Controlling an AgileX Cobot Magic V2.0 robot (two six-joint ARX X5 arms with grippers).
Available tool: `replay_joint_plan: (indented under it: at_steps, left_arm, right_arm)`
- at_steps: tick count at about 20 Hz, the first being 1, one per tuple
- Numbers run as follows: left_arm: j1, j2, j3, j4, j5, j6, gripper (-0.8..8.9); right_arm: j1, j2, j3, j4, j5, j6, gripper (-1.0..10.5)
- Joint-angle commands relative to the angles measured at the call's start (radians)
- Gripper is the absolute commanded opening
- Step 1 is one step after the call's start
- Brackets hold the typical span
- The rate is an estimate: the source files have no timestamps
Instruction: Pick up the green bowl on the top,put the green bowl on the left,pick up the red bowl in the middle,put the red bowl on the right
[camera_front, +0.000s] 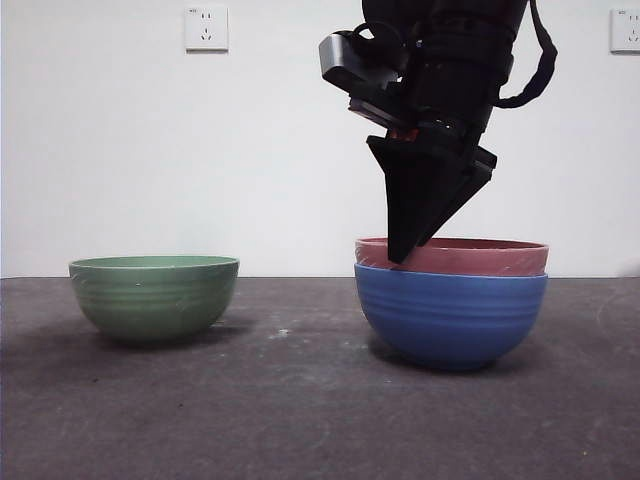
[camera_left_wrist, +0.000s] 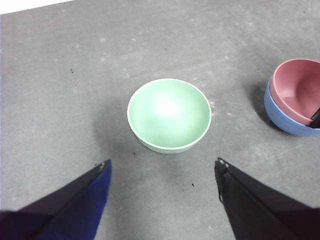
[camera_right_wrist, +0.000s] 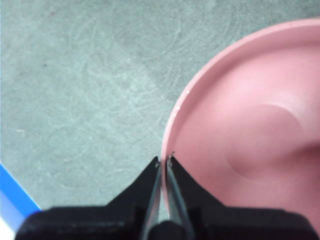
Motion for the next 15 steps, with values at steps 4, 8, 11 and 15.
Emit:
replay_joint_plan:
  at_steps: [4, 8, 11, 15]
  left_arm:
    - [0.003, -0.001, -0.005, 0.012, 0.003, -0.002, 3.46]
    - [0.003, -0.001, -0.005, 0.032, 0.003, -0.003, 3.46]
    - [0.002, -0.001, -0.005, 0.045, 0.004, -0.004, 3.46]
    - [0.002, -0.001, -0.005, 0.047, 0.004, -0.006, 3.46]
  right_arm:
    - [0.002, -0.081, -0.005, -0.005, 0.079, 0.003, -0.2]
    - [0.002, -0.176, -0.005, 0.002, 0.097, 0.003, -0.2]
    - [0.017, -0.228, 0.001, 0.028, 0.094, 0.031, -0.2]
    - [0.12, -0.253, 0.001, 0.084, 0.087, 0.055, -0.2]
